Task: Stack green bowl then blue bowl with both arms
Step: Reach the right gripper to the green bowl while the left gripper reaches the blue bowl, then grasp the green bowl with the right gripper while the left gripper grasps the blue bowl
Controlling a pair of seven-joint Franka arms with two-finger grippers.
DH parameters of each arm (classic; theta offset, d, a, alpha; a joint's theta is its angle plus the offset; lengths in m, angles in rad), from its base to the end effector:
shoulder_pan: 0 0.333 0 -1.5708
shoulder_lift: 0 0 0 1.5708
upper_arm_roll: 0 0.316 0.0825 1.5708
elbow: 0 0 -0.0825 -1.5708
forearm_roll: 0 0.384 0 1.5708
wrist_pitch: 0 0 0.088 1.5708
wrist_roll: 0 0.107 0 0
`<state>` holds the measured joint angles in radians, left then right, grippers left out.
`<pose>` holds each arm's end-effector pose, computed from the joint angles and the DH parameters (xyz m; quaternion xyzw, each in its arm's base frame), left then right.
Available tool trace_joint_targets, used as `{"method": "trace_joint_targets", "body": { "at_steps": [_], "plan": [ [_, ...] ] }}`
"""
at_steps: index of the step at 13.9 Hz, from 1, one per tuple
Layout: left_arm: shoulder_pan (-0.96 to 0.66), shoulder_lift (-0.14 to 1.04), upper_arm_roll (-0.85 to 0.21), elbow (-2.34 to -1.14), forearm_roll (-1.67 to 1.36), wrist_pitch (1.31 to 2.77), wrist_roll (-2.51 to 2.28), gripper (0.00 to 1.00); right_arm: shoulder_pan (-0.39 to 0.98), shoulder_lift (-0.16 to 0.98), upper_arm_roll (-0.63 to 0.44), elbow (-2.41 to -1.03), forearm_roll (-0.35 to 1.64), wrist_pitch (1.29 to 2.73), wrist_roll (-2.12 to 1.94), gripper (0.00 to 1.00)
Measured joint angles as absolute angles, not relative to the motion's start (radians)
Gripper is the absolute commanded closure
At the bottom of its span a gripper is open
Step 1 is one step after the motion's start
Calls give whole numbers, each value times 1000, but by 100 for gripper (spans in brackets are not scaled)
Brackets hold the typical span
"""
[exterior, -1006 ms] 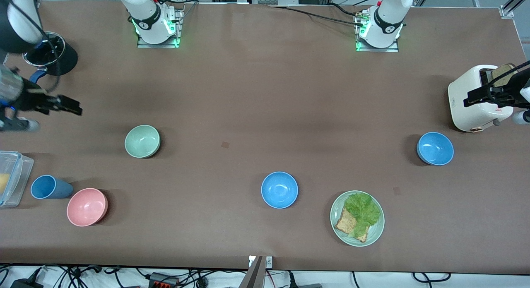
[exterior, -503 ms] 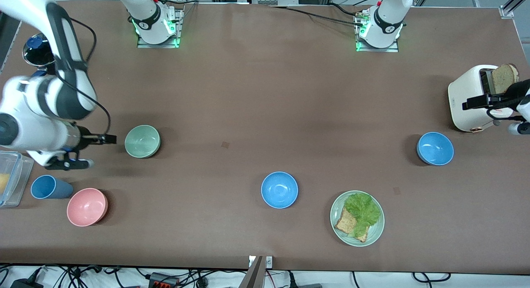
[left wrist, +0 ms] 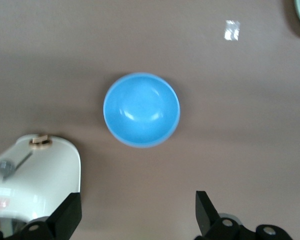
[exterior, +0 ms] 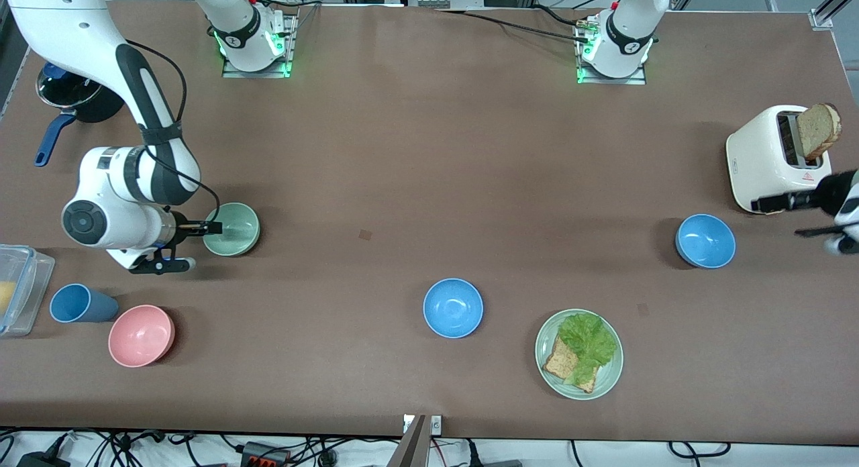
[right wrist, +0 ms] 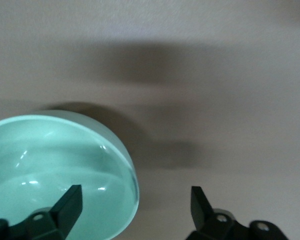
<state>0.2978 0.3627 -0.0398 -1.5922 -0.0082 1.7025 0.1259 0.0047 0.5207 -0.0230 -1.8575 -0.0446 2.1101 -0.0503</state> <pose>0.6132 0.1638 0.4064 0.9897 0.0669 -0.1213 0.0349 0.6103 -0.0127 0.2193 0.9903 0.0305 -0.1343 0.0187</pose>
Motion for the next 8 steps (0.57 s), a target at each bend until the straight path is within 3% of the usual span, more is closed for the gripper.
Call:
{"method": "trace_joint_targets", "body": {
  "at_steps": [3, 8],
  "plan": [
    [301, 472, -39, -1598, 27, 1837, 131, 0, 9, 533, -22, -1859, -45, 2110, -51, 100],
    [309, 519, -39, -1713, 61, 2061, 172, 0, 24, 537, -9, -1845, -45, 2109, -61, 100]
  ]
}}
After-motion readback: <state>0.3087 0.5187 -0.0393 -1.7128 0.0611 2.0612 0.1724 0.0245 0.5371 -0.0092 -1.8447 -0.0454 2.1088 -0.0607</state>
